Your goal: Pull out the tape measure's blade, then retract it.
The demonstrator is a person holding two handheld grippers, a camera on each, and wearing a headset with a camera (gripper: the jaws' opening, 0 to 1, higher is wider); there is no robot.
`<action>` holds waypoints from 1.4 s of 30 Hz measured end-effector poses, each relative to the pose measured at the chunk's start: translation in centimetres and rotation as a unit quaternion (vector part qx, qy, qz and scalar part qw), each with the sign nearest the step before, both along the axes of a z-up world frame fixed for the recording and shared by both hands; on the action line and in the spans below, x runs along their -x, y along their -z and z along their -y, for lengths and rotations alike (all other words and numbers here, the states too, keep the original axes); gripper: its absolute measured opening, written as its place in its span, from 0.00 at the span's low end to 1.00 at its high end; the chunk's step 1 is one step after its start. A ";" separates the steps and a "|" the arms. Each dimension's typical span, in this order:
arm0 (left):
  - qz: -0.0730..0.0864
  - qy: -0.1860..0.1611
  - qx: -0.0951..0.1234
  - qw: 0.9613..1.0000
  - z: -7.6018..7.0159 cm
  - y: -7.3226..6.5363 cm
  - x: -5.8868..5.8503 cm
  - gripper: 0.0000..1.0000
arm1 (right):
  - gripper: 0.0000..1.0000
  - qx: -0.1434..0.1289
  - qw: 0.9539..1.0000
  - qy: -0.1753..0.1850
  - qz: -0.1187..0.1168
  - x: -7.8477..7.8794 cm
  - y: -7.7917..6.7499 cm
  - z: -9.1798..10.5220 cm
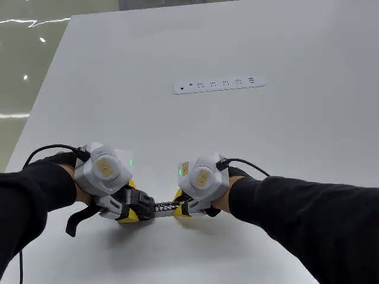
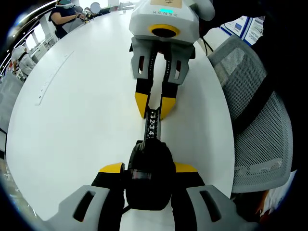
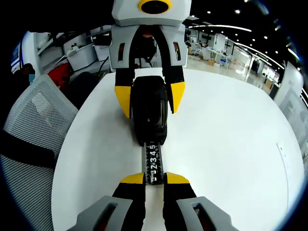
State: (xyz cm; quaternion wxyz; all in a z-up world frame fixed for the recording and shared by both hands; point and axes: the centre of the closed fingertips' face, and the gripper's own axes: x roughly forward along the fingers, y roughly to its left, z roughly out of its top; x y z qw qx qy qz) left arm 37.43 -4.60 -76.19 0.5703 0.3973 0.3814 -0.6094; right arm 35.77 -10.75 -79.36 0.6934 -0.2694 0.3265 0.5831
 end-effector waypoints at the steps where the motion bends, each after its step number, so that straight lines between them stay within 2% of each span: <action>1: 0.000 0.000 0.000 1.000 0.0 0.0 0.0 0.32 | 0.08 0.000 1.000 0.001 0.000 0.0 0.0 0.1; 8: 0.003 0.000 -0.001 1.000 0.0 0.0 -0.1 0.32 | 0.08 0.003 1.000 -0.003 0.006 0.0 0.1 0.4; 42: 0.004 -0.002 0.005 1.000 0.2 0.1 -0.1 0.31 | 0.08 0.011 1.000 0.013 -0.006 0.1 -0.2 2.9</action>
